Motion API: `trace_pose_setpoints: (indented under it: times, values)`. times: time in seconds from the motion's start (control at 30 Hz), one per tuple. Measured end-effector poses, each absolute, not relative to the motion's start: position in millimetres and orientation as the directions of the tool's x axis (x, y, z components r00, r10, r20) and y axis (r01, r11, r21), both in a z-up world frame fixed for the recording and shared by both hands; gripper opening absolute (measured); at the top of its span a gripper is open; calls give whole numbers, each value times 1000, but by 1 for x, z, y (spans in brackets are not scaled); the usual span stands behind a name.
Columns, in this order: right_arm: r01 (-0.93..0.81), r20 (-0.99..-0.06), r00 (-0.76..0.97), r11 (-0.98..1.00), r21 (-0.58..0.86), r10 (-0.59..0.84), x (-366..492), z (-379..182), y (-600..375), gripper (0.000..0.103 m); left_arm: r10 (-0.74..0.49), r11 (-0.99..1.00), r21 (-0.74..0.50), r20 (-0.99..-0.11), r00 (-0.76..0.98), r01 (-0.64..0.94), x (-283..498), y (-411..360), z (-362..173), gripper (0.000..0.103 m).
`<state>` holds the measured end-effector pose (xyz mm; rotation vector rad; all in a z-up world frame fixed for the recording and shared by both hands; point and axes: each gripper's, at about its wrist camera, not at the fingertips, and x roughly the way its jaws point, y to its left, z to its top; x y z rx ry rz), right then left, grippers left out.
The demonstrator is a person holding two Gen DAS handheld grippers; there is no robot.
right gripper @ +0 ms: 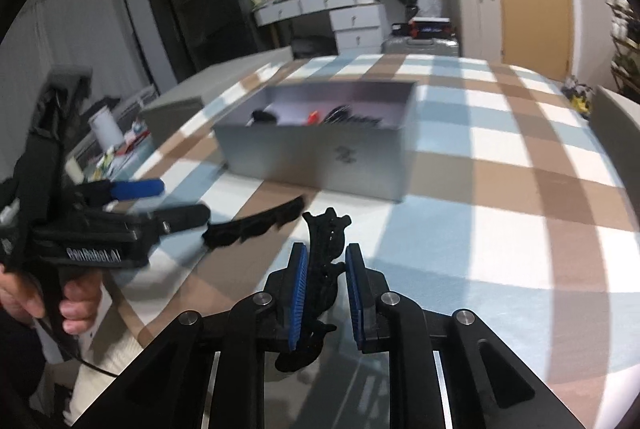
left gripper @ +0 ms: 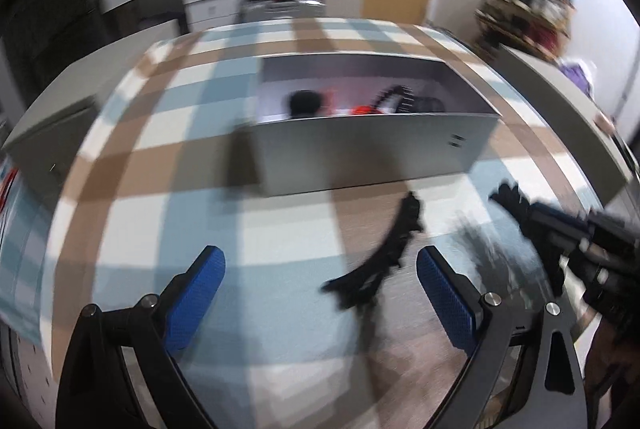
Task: Organize jewelry
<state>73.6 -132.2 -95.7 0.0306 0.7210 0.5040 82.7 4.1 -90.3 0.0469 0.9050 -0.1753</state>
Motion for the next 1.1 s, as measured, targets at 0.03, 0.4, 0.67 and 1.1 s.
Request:
trace_pose_setpoints:
  times: [0.03,0.4,0.67,1.1]
  values:
    - [-419,-617,645,884,208,451,75,-93,-140,19,-147,979,-31,-787,600,199,84,-1,-91,94]
    - [-364,-574,694,900,241,435,82,-81,-177,19,-219,950,-73,-850,479,305,109,-20,-104,61]
    - [-382,-559,685,884,270,467,82,-83,-181,19,-182,946,-25,-867,464,324,106,-31,-102,15]
    - [-427,-528,692,868,253,493,67,-71,-176,19,-215,943,-42,-833,509,330,95,-32,-81,9]
